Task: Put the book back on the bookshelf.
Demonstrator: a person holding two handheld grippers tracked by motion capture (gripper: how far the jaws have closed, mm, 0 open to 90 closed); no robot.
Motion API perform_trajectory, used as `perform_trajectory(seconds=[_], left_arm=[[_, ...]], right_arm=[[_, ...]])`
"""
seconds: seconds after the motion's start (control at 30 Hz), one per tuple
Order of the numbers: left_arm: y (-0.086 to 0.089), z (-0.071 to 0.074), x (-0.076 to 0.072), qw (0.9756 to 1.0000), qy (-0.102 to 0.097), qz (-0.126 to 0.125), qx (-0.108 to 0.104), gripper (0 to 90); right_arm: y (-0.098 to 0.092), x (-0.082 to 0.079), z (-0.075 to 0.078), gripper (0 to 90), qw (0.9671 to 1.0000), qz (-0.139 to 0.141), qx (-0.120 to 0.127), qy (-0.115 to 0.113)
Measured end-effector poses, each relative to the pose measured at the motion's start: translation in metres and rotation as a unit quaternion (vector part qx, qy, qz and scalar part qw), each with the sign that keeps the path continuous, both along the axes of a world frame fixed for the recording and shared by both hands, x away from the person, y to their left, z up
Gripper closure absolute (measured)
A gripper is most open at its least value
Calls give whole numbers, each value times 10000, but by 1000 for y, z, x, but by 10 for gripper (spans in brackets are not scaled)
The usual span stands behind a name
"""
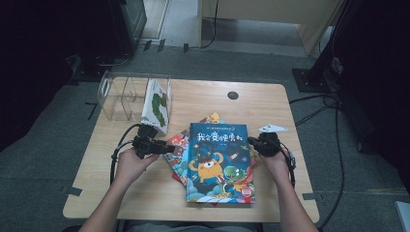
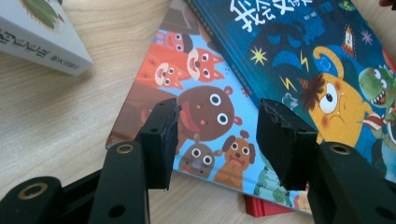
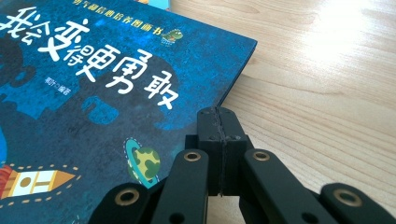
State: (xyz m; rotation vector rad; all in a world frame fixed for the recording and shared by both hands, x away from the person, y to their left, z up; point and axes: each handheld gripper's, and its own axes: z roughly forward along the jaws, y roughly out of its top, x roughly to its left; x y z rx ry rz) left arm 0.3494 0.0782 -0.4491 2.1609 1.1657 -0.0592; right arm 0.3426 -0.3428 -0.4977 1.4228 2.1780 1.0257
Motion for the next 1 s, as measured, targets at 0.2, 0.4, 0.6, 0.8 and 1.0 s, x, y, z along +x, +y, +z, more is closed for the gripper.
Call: perform_trajectory(seconds=[0.2, 0.4, 0.6, 0.8, 1.0], left_arm=[[1, -2, -7, 9999, 46, -61, -119, 593], [3, -4, -14, 9998, -29, -185, -116, 752], [-1, -11, -22, 9991, -132, -408, 68, 826], [1, -17, -26, 9991, -72, -415, -76, 873], [-4, -20, -32, 9983, -131, -547, -125, 900]], right_arm=[[5, 5, 0, 900, 10000, 78, 25, 8], [11, 8, 0, 900, 9999, 159, 28, 12], [18, 12, 1, 900, 9997, 253, -8, 18], [23, 14, 2, 900, 9994, 341, -3, -39], [28, 16, 2, 900, 9991, 412, 23, -32]])
